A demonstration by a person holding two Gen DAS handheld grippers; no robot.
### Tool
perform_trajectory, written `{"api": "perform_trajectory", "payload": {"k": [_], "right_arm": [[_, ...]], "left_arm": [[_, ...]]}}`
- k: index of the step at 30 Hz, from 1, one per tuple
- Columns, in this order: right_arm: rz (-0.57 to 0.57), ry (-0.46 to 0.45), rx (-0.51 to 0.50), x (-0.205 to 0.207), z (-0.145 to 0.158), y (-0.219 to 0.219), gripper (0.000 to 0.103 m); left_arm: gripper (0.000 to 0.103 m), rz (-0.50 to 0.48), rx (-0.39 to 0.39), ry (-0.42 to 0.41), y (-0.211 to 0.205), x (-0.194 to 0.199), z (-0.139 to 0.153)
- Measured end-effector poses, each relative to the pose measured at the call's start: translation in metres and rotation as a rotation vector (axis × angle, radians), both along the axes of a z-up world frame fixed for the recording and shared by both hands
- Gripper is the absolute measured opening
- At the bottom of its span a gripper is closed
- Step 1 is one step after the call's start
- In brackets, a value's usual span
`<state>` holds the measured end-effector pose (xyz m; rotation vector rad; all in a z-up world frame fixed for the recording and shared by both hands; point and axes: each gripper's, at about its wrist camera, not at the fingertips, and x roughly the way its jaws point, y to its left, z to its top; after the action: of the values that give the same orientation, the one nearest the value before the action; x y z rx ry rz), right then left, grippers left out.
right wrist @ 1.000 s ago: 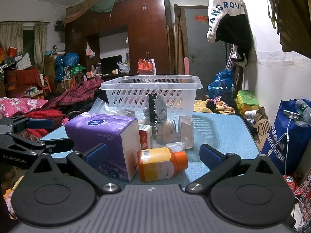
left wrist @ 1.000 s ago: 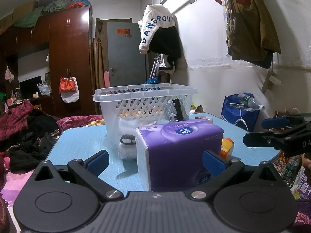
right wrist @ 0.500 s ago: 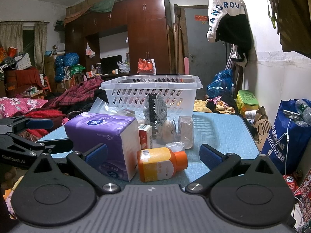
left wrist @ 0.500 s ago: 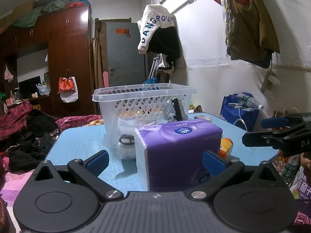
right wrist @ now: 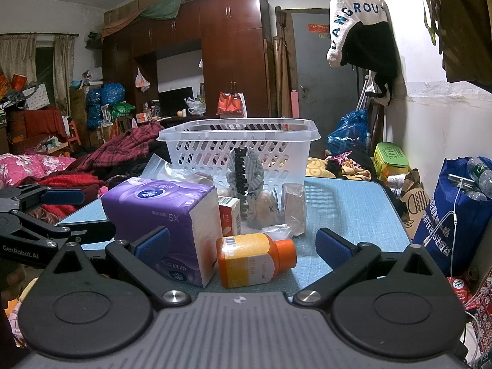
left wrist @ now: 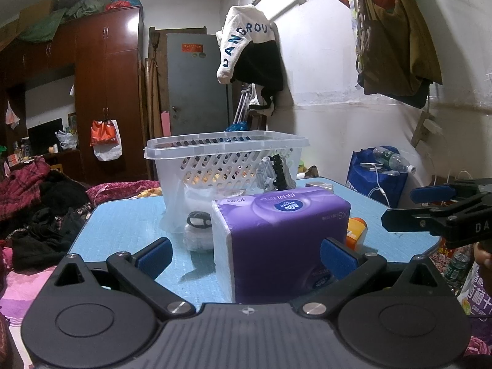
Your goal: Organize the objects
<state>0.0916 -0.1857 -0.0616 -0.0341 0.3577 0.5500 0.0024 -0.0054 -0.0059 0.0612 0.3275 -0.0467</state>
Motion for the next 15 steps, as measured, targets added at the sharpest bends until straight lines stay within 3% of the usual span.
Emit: {"api": "perform_trajectory", "payload": {"k": [15], "right_arm": [[0.001, 0.0, -0.002, 0.0014, -0.0011, -0.0002, 0.103]], "left_arm": [[0.103, -0.007, -0.006, 0.004, 0.0013, 0.0017, -0.0015]]}}
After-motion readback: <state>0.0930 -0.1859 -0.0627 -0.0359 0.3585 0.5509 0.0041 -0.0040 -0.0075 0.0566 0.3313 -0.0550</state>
